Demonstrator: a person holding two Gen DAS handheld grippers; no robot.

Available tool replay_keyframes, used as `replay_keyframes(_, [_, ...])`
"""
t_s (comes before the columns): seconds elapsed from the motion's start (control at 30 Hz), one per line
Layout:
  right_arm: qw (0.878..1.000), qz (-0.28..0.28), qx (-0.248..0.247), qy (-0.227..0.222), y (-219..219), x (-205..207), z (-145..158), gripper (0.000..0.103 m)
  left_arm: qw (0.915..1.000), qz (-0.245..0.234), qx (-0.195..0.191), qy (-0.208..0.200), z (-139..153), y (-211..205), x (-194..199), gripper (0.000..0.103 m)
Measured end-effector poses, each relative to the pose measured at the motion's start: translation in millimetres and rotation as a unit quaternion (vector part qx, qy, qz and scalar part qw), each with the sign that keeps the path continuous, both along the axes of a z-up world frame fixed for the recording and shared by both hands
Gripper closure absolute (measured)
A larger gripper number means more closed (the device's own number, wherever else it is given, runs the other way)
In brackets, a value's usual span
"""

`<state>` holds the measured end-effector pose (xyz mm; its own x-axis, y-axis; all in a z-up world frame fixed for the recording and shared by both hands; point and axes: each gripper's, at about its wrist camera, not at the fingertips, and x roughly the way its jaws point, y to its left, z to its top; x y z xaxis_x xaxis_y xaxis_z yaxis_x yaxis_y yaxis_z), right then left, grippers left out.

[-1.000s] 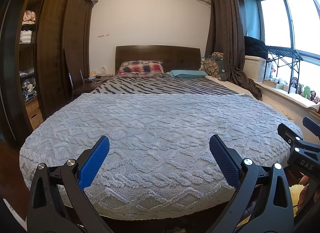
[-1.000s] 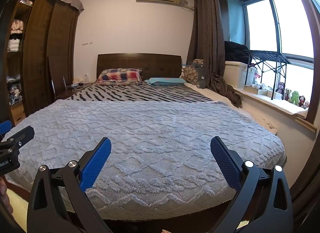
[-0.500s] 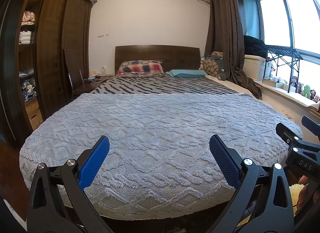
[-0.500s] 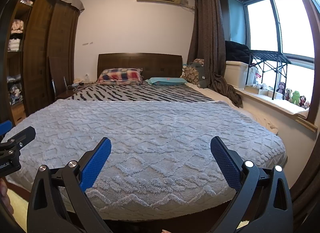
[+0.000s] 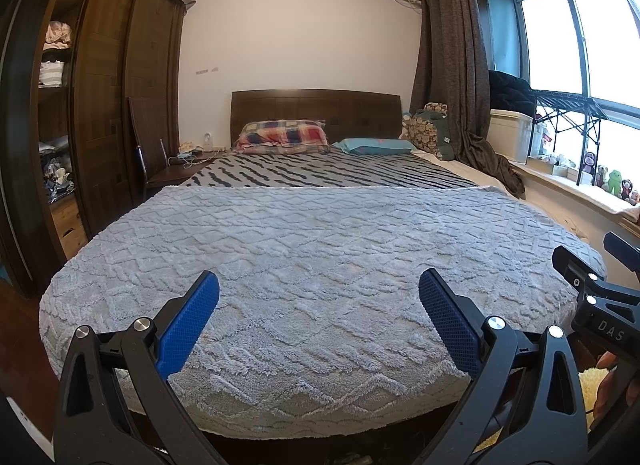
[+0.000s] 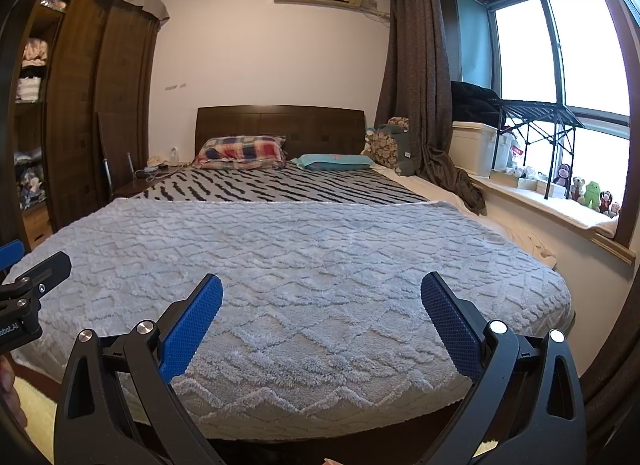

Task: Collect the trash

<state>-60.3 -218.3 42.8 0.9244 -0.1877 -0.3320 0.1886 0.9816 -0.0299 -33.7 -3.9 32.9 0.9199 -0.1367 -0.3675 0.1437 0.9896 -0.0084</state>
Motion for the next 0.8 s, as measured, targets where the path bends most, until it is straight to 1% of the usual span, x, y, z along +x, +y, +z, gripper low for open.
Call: replay_keyframes(0.8, [1.000,0.003,-0.001,0.002,0.1,4.5,-2.1,0.003,1.0000,0.005,-0.001,0.001,0.1,0.7,0.7,0.008])
